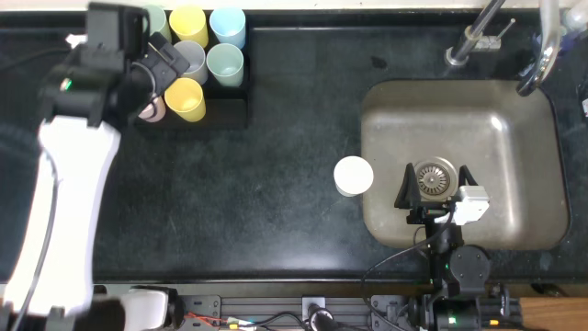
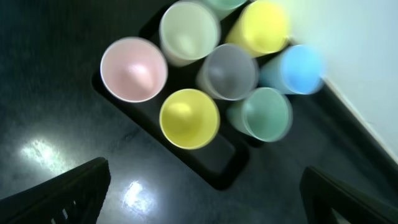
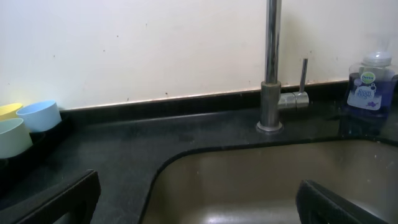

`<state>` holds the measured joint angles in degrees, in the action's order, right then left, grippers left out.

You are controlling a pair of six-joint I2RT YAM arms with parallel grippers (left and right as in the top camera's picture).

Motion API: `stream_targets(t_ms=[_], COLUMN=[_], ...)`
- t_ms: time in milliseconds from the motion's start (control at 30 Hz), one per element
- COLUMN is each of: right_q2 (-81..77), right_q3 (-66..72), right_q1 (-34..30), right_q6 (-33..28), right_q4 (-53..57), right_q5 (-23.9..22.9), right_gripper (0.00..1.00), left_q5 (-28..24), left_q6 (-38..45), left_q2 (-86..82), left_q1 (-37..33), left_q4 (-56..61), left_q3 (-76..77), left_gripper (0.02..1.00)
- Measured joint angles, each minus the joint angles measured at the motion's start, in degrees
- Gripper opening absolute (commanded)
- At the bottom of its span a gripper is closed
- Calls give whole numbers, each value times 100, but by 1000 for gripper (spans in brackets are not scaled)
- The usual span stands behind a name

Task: Store Cups

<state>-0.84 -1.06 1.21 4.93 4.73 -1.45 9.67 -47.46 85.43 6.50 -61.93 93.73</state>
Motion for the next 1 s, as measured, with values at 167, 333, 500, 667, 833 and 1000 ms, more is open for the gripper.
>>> stream_targets(t_ms=[167,333,500,667,833,1000], right_q2=[0,0,0,0,0,0], right_q3=[0,0,0,0,0,0], right_q1=[0,0,2,0,0,2], right_q6=[2,2,2,0,2,2], right_q4=[0,2,2,4,0,2], right_q5=[0,2,0,0,-2,2], right_gripper=[998,996,998,996,996,998], left_q5=[2,-4,-219,-372,-568,-870], left_q6=[586,822,1541,2382,2702,2813], left_q2=[-835,-1700,-2822,-4334,-5928,-7117], left_q1=[70,66,66,31,-201,-533], left_q4=[-96,514,2151,3663,3849,3945], left_q3=[-118,-1198,-2868,-4441,-5860,-6881], left_gripper=[1000,1000,1000,998,1000,998])
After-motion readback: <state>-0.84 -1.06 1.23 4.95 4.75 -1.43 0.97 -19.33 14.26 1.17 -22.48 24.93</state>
